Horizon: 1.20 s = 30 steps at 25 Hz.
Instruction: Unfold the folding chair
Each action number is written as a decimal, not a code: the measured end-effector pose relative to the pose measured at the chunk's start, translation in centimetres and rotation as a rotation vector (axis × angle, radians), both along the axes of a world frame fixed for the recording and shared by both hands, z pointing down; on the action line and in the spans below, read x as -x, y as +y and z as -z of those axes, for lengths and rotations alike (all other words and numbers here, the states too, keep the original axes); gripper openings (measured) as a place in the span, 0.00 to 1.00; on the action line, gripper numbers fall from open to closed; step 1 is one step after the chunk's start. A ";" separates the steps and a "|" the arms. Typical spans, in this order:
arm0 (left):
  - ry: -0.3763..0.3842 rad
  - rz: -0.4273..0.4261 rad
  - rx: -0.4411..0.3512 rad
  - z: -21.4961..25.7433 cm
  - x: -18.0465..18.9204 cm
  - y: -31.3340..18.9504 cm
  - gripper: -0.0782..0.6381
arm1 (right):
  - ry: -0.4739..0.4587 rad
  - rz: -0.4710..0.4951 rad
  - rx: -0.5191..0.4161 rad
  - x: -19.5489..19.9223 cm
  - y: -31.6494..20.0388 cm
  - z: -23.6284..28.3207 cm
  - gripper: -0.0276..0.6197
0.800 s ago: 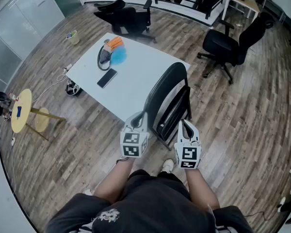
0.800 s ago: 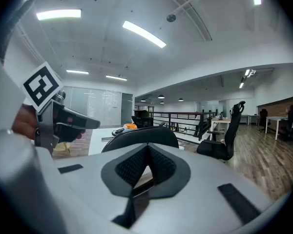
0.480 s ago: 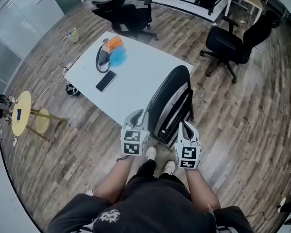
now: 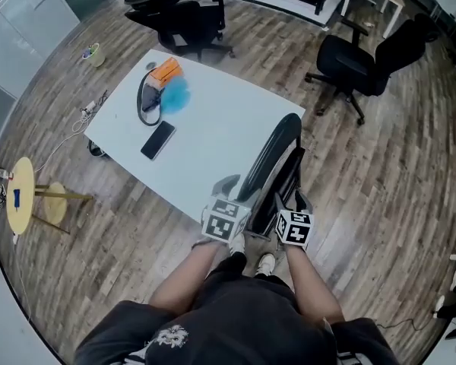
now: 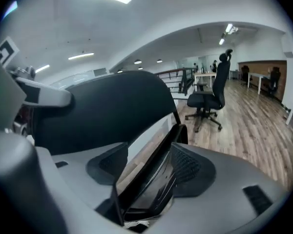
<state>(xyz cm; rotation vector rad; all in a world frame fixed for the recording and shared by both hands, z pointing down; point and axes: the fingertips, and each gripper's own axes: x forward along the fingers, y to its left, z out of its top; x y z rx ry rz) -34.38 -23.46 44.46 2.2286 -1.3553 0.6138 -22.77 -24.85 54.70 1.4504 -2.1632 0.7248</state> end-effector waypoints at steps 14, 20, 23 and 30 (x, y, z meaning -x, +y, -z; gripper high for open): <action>0.063 -0.116 0.139 -3.2 -1.7 -1.4 0.41 | 0.015 -0.123 0.361 3.8 -4.4 -11.7 0.50; 0.040 -0.111 0.130 -3.6 -1.9 -1.7 0.26 | 0.013 -0.143 0.415 4.2 -5.4 -14.0 0.50; 0.023 -0.122 0.134 -3.5 -1.9 -1.6 0.25 | -0.008 -0.149 0.429 4.3 -5.5 -14.5 0.47; 0.036 -0.090 0.132 -3.8 -1.4 -1.6 0.23 | -0.048 -0.219 0.434 3.6 -5.2 -14.5 0.38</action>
